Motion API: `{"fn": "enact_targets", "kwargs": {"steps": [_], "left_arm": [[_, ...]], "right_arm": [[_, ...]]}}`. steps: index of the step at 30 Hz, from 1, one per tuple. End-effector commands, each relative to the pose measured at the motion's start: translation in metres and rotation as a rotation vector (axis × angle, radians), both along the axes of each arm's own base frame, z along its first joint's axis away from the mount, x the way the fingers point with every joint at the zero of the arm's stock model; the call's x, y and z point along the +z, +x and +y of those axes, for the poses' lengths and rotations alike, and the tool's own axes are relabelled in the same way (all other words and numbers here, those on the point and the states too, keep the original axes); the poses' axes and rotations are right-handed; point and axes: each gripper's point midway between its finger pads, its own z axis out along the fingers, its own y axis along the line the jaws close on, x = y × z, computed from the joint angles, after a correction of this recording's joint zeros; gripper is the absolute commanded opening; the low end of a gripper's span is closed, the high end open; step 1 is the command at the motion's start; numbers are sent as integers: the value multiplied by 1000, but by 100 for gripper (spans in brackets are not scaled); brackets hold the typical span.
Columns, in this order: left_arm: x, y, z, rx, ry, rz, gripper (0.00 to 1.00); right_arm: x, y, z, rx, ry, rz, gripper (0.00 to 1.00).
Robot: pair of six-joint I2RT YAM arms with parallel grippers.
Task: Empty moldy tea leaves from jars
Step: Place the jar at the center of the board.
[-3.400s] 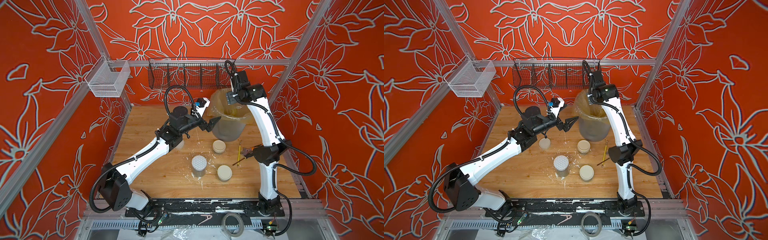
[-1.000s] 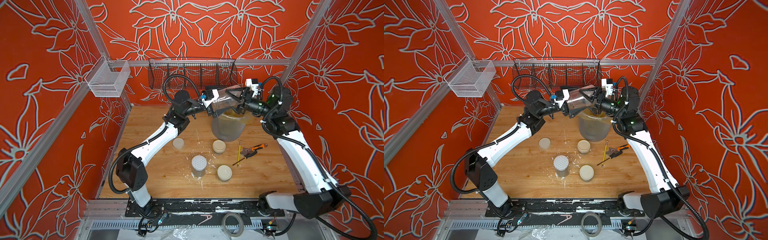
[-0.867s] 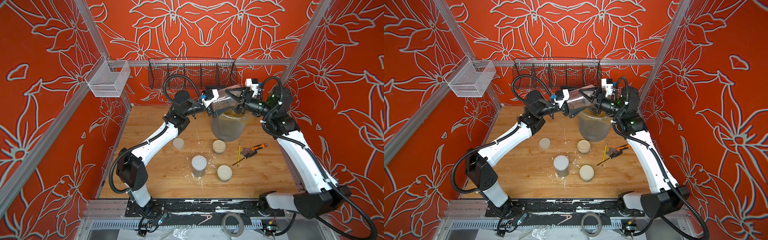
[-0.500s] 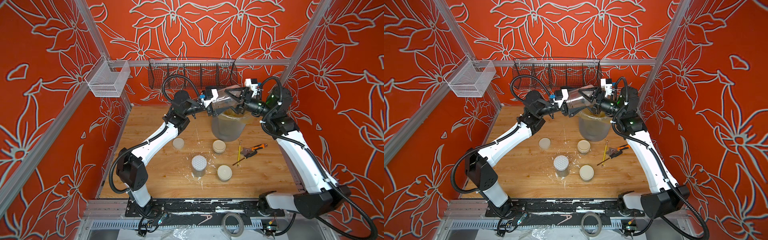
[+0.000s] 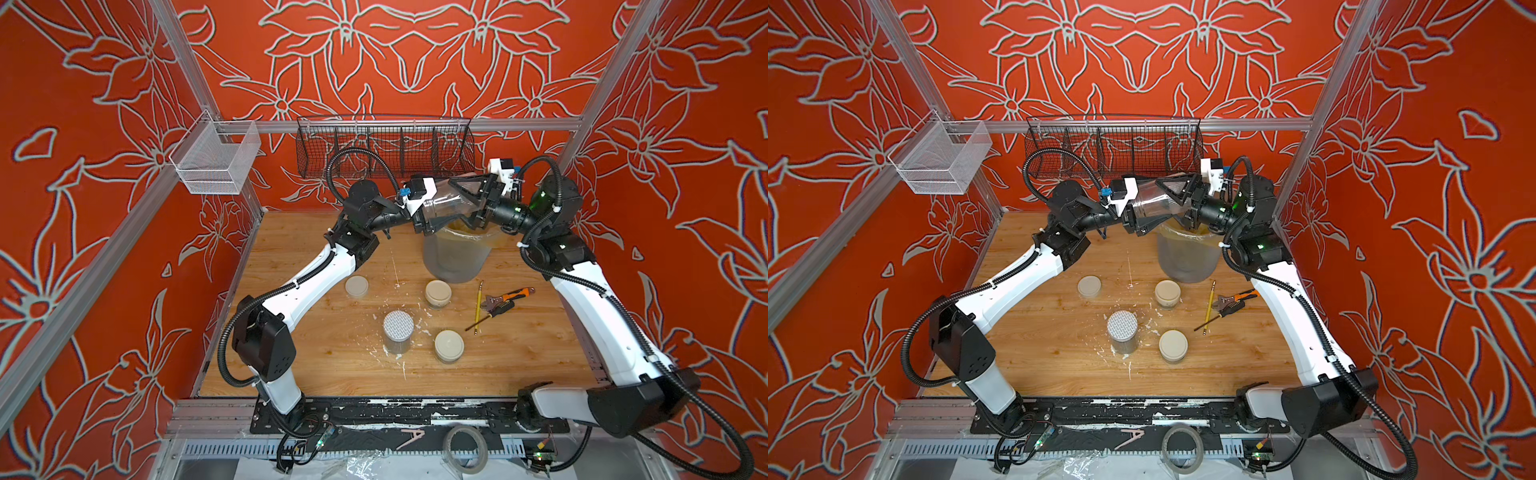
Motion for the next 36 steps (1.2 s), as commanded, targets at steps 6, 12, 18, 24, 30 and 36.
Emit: {"fn": "enact_targets", "kwargs": {"steps": [6, 12, 18, 24, 30, 36], "left_arm": [[43, -5, 32, 111, -70, 44, 12], [45, 12, 62, 251, -101, 173, 6], [38, 36, 106, 445, -142, 342, 1], [-4, 61, 165, 731, -69, 593, 1], [-94, 65, 221, 1055, 140, 847, 3], [-183, 58, 260, 1193, 225, 1177, 4]], "right_arm": [[32, -17, -12, -66, 7, -154, 97], [25, -15, -35, -242, -95, -213, 97], [15, -15, -44, -299, -195, -249, 97], [2, -17, -55, -355, -361, -316, 97], [-35, -9, -61, -321, -635, -302, 97], [-70, -1, -54, -230, -748, -257, 97]]}}
